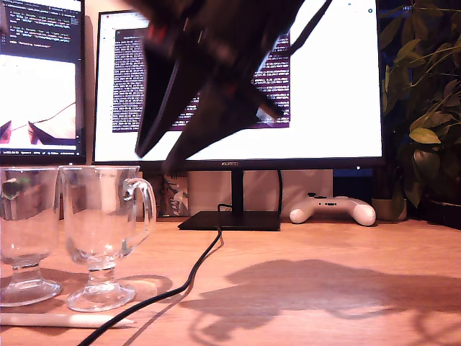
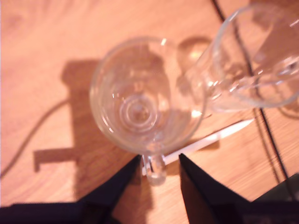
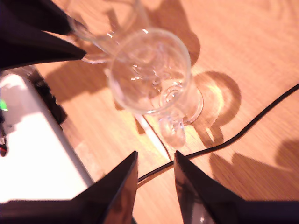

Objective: Pick the small glass cups in front of you with each of your hands, and place them behind the white pen

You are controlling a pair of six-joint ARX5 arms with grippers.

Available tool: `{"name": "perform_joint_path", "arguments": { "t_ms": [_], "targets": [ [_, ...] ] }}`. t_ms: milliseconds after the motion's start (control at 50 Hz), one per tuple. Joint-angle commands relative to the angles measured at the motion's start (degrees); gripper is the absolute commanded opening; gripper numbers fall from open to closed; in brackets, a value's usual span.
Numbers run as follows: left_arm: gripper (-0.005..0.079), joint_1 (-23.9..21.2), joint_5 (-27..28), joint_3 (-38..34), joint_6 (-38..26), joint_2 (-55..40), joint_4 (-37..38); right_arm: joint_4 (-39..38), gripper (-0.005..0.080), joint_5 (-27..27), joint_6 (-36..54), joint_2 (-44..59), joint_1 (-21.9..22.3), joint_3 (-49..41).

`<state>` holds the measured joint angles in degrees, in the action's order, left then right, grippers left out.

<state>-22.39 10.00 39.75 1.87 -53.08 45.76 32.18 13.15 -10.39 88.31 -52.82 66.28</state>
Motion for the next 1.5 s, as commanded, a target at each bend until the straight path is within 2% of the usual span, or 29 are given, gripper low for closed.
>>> {"name": "perform_joint_path", "arguments": {
  "t_ms": [0, 220, 280, 320, 360, 420, 600, 800, 940, 1060, 1280, 1480],
  "targets": [
    [0.0226, -0.1, 0.1, 0.8, 0.3, 1.6, 0.4, 0.7, 0.0217, 0.3, 0.6, -1.4, 0.6, 1.0],
    [0.0219, -0.1, 0.1, 0.8, 1.2, 6.3, 2.4, 5.2, 0.0206, 0.2, 2.1, -3.4, 2.4, 1.0],
    [0.0213, -0.1, 0.0, 0.8, 1.4, 7.7, 2.7, 6.6, 0.0142, 0.2, 2.8, -3.7, 3.0, 1.0],
    [0.0174, -0.1, 0.0, 0.8, 1.4, 8.6, 2.7, 7.4, 0.0075, 0.0, 3.0, -3.9, 3.4, 1.0],
    [0.0097, -0.1, 0.0, 0.8, 2.7, 9.6, 2.7, 7.9, -0.0012, -0.3, 3.0, -4.0, 3.9, 1.0],
    [-0.0032, -0.1, -0.5, 0.8, 2.8, 11.1, 2.4, 8.4, -0.0007, -0.8, 3.3, -4.3, 4.8, 1.0],
    [-0.0019, -0.1, -7.4, 0.8, 5.2, 15.2, -1.9, 8.6, -0.0008, -4.1, 8.8, -4.3, 7.4, 1.0],
    [-0.0019, -0.1, -14.8, 0.8, 6.8, 17.9, -8.4, 6.0, -0.0008, -9.0, 10.5, -4.8, 11.6, 0.9],
    [-0.0019, -0.1, -19.8, 0.2, 6.7, 17.9, -9.2, 2.7, -0.0008, -9.3, 12.0, -6.6, 16.3, -0.3],
    [-0.0019, -0.1, -22.0, -3.1, 6.7, 18.9, -12.6, -0.6, -0.0008, -9.2, 12.3, -8.6, 20.9, -3.6],
    [-0.0019, 0.0, -22.5, -11.8, 6.7, 24.7, -18.2, -9.9, -0.0008, -9.2, 11.5, -14.4, 31.1, -15.0],
    [-0.0019, 0.5, -23.9, -15.2, 8.4, 28.9, -23.6, -21.7, -0.0008, -9.3, 8.7, -19.7, 41.6, -24.0]
  ]
}}
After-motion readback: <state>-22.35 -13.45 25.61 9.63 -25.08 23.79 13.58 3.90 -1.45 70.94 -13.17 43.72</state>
